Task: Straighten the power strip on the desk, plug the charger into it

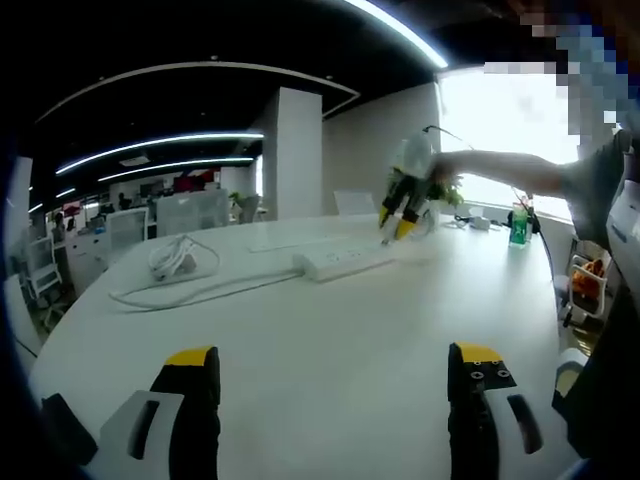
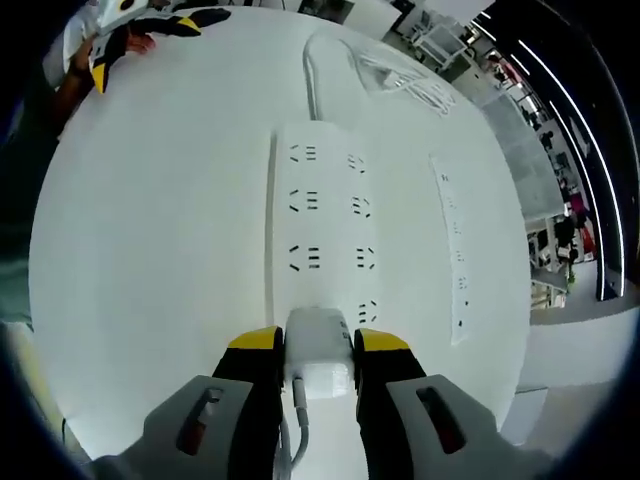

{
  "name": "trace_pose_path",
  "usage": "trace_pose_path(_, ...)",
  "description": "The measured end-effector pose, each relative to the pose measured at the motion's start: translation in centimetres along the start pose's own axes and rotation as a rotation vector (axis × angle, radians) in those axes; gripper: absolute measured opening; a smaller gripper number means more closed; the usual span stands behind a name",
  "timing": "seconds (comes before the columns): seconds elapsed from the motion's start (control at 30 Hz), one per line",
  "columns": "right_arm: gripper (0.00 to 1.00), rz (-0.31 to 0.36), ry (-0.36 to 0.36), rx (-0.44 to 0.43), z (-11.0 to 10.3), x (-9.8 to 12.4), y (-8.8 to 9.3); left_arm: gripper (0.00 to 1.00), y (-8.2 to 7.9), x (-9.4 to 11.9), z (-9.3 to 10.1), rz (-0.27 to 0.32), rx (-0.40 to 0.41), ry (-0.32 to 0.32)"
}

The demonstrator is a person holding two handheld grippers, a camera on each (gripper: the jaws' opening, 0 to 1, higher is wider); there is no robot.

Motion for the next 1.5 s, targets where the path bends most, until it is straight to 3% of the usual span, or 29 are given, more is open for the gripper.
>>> trace_pose_path(0.23,0.26,-0.002,-0.004,-0.040,-0.2,0.1,-0.8,0.98,0.1,0.0,0.0,0.001,0.005,0.004)
trace_pose_path(0.7,0.26,-0.053,0.025,-0.026,-0.8,0.1,-1.4,0.98,0.1,0.3,0.2,0.013,0.010,0.013)
trace_pose_path(0.83,0.26,-0.049,0.046,-0.030,-0.6,-1.1,-1.6,0.97,0.2,0.4,0.1,0.013,0.010,0.009)
trace_pose_path(0.87,0.26,-0.055,0.023,-0.053,-0.6,-0.5,-1.9,0.97,0.2,0.5,0.1,0.013,0.011,0.007)
trace_pose_path(0.9,0.26,-0.061,0.027,-0.013,-0.6,-0.7,-2.1,0.97,0.2,0.5,0.0,0.013,0.013,0.005)
trace_pose_path(1.5,0.25,-0.044,0.022,-0.040,-0.3,-0.9,-1.4,0.97,0.2,0.5,0.1,0.017,0.016,0.005)
Point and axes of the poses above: the point that each gripper's makers call its tool centre point, and the gripper's own axes: x roughly backward along the fingers, z roughly to its right, y roughly out of its underside, the point moved 8 cm from there along x, roughly backward along the fingers, and after that the axes turned 9 degrees about -z, right-handed, at the moved point
